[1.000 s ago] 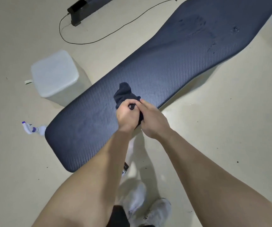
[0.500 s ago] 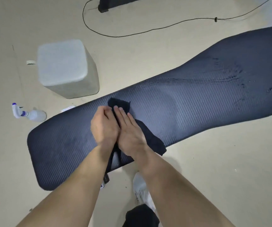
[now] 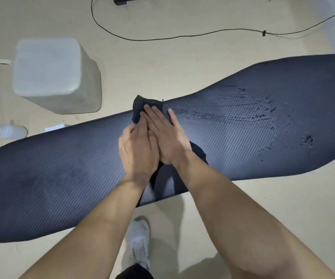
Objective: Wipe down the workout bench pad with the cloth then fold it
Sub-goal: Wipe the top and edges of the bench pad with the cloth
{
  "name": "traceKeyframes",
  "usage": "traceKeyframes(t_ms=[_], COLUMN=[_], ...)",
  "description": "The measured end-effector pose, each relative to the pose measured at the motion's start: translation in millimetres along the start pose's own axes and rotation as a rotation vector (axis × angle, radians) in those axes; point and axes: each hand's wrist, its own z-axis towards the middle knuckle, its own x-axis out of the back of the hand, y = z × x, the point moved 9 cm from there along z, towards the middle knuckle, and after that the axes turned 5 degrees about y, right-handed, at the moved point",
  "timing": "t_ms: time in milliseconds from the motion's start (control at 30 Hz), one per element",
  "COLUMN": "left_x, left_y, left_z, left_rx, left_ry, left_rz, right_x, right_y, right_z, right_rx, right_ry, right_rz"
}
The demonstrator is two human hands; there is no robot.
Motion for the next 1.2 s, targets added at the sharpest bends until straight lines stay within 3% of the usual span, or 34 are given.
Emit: traceKeyframes(t_ms=[333,667,767,867,933,1000,1067,1200], left_x=[-122.3,-224.3,-243.3,-246.1,-242.3,-243.4,-243.4,-217.3], left_y=[188.4,379.5,435.8,452.5,455.5,445.7,419.6,369.0], left_z=[5.2,-0.1,-19.1,-35.2,-51.6,-69.9,-89.3,-117.3], left_rx=[0.05,-0.072,-0.269,-0.217,-0.271,-0.361,-0.37,-0.406], left_ry=[-0.037,-0.18,-0.213,-0.278,-0.277,-0.307,-0.373,-0.286], left_rz=[-0.072,-0.035,0.087,0.154,0.246,0.304,0.263,0.097], right_x=[-0.2,-12.2,-18.0,-17.3,-21.0,-31.1,-39.8,-39.6], right_y=[221.9,427.8,468.1,478.8,478.0,468.0,442.3,380.9], right_z=[-41.9,-98.3,-133.9,-172.6,-195.6,-215.9,-227.6,-239.5], right_rx=[-0.027,-0.154,-0.263,-0.325,-0.392,-0.473,-0.504,-0.516], right_ry=[0.071,0.019,0.018,0.067,0.099,0.082,0.074,0.054], right_rz=[-0.045,-0.061,-0.09,-0.066,0.146,0.187,0.151,0.089])
